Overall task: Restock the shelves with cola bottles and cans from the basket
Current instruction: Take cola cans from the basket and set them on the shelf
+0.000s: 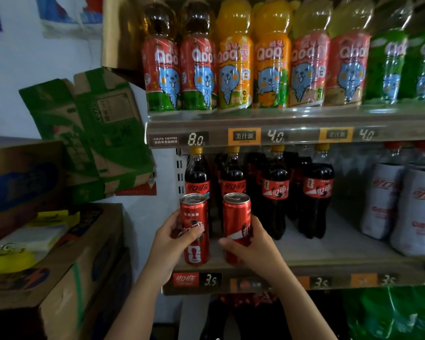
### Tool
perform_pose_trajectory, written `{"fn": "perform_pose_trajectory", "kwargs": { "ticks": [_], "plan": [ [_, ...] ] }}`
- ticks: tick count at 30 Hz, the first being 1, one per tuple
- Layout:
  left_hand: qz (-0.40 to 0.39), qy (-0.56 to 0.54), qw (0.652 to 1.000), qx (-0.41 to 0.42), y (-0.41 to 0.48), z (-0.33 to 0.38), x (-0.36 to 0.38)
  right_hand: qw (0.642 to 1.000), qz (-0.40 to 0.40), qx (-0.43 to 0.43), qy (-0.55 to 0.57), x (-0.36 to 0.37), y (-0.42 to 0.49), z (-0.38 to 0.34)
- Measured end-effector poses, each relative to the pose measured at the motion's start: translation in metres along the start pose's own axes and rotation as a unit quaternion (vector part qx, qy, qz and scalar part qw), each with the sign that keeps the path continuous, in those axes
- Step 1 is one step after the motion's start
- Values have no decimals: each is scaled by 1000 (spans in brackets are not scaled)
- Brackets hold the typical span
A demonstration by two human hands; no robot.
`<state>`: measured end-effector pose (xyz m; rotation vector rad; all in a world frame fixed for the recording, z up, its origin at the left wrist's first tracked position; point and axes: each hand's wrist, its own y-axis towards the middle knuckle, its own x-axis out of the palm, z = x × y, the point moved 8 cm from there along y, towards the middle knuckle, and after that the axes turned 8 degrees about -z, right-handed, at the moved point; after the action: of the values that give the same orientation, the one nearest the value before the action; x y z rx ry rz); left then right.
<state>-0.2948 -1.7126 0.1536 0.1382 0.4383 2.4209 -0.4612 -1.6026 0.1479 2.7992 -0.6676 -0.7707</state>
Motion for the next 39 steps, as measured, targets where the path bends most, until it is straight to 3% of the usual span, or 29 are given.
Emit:
{"fn": "perform_pose_trajectory", "kwargs": {
  "ticks": [4, 14, 20, 27, 39],
  "plan": [
    [-2, -5, 1000, -2, 2, -2, 0, 997, -77, -19, 18, 1, -2, -1],
    [4, 1, 1000, 7, 1, -2, 0, 1000, -23, -14, 9, 4, 1, 1],
    [9, 5, 1000, 13, 0, 0, 0, 996, 34, -16, -76, 5, 4, 1],
    [6, 19, 1000, 11, 2, -1, -4, 998, -58, -30, -6, 7, 1, -3],
    [-8, 83, 997, 0, -1, 5, -5, 998, 27, -31, -39, 2, -1, -8]
  ]
}}
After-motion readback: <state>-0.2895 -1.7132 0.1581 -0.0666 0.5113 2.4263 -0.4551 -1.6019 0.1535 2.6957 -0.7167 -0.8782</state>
